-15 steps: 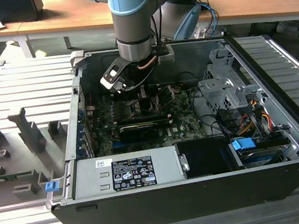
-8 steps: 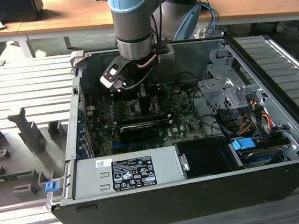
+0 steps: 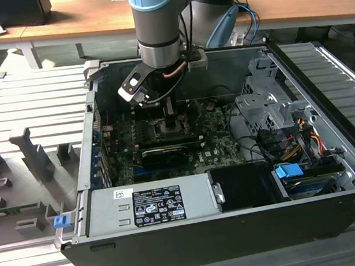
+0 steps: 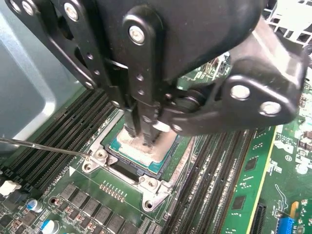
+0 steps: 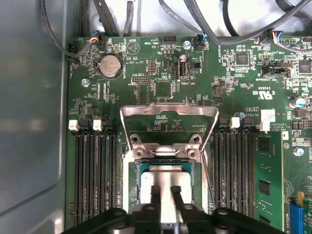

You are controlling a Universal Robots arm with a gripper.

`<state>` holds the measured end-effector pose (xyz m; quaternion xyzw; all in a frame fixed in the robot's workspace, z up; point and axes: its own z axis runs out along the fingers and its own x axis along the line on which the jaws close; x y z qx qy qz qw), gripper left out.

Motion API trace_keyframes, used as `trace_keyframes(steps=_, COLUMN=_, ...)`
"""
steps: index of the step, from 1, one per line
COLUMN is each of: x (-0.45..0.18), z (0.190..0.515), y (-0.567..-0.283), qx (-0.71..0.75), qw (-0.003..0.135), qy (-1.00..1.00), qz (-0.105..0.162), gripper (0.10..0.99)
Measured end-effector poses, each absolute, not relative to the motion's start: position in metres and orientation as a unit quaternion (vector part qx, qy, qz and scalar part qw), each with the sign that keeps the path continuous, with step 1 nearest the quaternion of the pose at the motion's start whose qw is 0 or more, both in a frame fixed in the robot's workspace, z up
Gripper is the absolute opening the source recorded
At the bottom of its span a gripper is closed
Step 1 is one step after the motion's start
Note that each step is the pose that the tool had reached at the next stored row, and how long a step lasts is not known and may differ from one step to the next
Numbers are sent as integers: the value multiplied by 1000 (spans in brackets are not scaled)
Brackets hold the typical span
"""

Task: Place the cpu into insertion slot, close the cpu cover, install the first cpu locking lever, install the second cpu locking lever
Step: 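Place the cpu into insertion slot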

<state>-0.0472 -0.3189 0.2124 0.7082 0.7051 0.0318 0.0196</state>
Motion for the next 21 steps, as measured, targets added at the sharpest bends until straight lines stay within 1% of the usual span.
trace_keyframes(steps=2, x=-47, z=213, y=-319, qx=709, qw=20, qy=705, qz=32, gripper=106)
trace_keyframes(steps=21, x=-47, z=215, y=-319, qx=709, qw=20, qy=704, qz=32, gripper=106)
